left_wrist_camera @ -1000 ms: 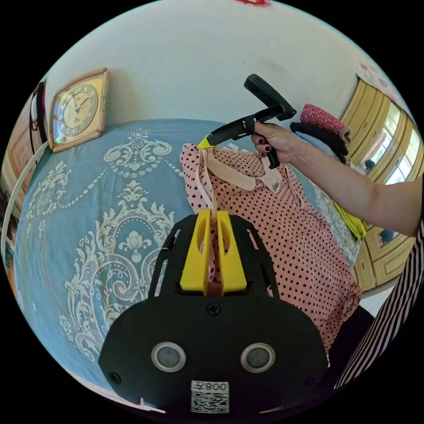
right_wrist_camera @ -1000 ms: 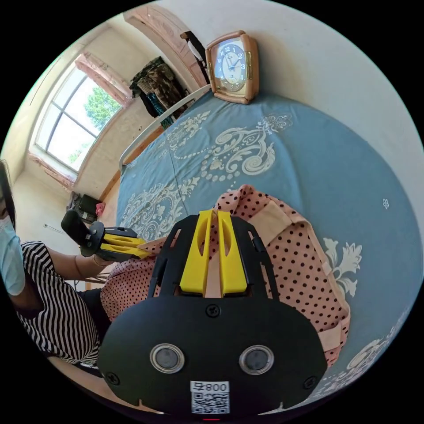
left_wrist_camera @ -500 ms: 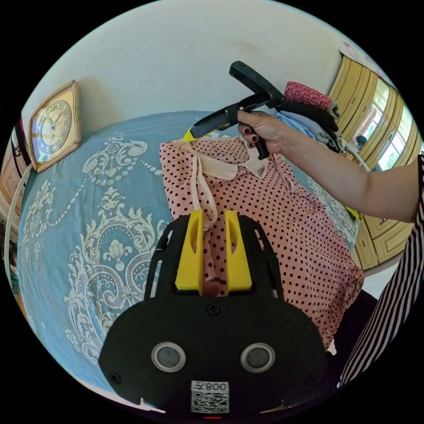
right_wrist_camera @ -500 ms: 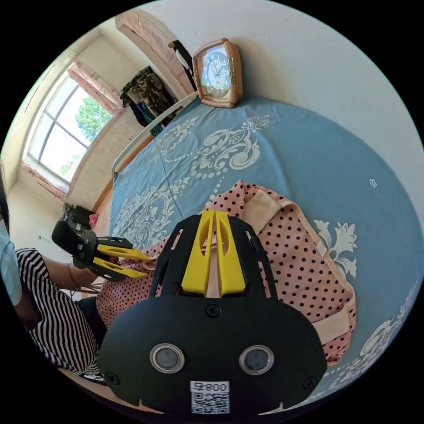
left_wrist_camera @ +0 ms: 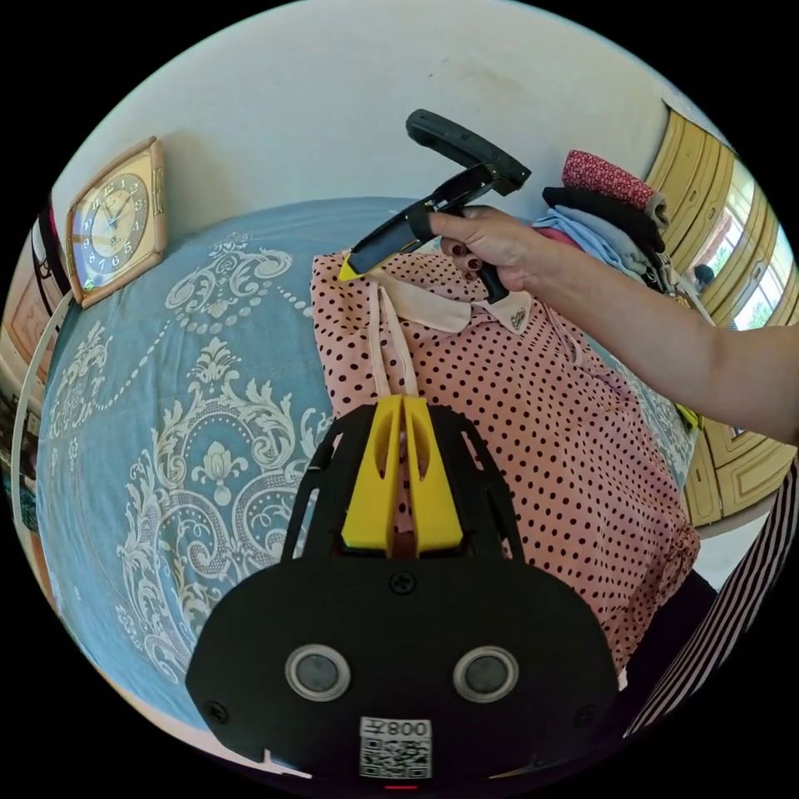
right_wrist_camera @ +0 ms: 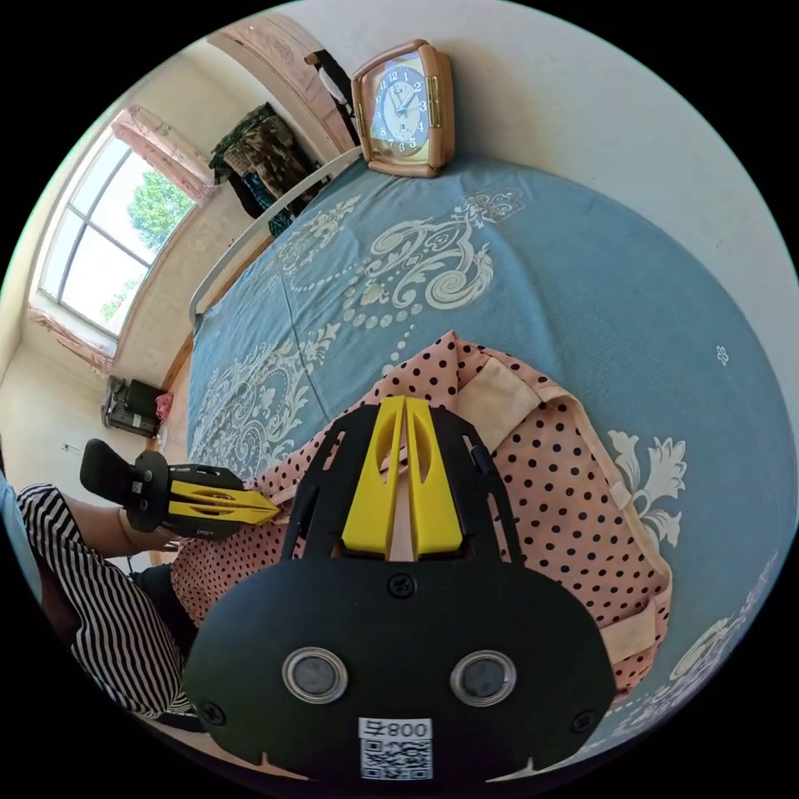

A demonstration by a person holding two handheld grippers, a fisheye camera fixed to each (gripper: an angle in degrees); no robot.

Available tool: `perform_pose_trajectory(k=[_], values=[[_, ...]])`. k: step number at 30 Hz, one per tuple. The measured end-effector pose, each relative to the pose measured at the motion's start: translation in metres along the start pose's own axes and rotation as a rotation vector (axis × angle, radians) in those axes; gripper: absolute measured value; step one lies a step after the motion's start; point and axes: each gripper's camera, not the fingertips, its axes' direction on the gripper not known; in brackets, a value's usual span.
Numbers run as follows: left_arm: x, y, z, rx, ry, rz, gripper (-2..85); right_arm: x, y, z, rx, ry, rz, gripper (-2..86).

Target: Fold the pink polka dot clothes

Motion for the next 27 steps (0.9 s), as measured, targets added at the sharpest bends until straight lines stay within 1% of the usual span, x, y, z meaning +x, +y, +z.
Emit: perform_pose_trajectory(k=[1,2,4,6,9,12,15,17,18,20,21,23,24,26,27], values=[[-0.003,0.002,0.005,-0.028,-0.006,-0.002,0.4,-0.001,0.003,-0.004,0.003,0.014,0.009,0.1],[-0.007,0.003,0.014,-0.068,-0.008,-0.008,0.4,0.000,0.003,-0.002,-0.033,0.019,0.022,0.2],[-0.013,0.005,0.018,-0.074,0.004,-0.019,0.6,0.003,0.001,0.005,-0.101,0.011,0.040,0.2],[-0.018,0.006,0.014,-0.074,0.009,-0.022,0.8,0.006,0.003,-0.009,-0.077,-0.028,0.074,0.2],[-0.030,0.015,-0.001,-0.020,0.022,-0.043,1.6,-0.001,0.018,-0.051,0.023,-0.030,0.095,0.3],[-0.044,0.030,-0.013,-0.004,0.062,-0.068,3.1,-0.006,0.051,-0.098,0.092,-0.057,0.133,0.5],[-0.060,0.052,-0.025,-0.010,0.112,-0.116,4.7,-0.011,0.110,-0.146,0.132,-0.101,0.197,1.2],[-0.074,0.073,-0.037,-0.029,0.150,-0.163,6.0,-0.017,0.174,-0.184,0.168,-0.131,0.290,1.9],[-0.079,0.079,-0.040,-0.037,0.165,-0.181,6.2,-0.019,0.191,-0.192,0.176,-0.138,0.318,2.1],[-0.101,0.106,-0.054,-0.063,0.235,-0.268,7.1,-0.032,0.264,-0.222,0.191,-0.168,0.441,3.0],[-0.107,0.113,-0.058,-0.067,0.251,-0.294,7.3,-0.036,0.283,-0.229,0.192,-0.175,0.473,3.3],[-0.134,0.146,-0.073,-0.082,0.328,-0.413,8.9,-0.055,0.354,-0.252,0.201,-0.191,0.617,4.6],[-0.142,0.155,-0.077,-0.085,0.354,-0.444,9.5,-0.060,0.371,-0.257,0.205,-0.205,0.650,4.9],[-0.168,0.190,-0.089,-0.100,0.444,-0.563,11.6,-0.083,0.437,-0.275,0.250,-0.254,0.781,6.2],[-0.173,0.198,-0.092,-0.101,0.458,-0.582,11.9,-0.089,0.451,-0.278,0.258,-0.271,0.804,6.5]])
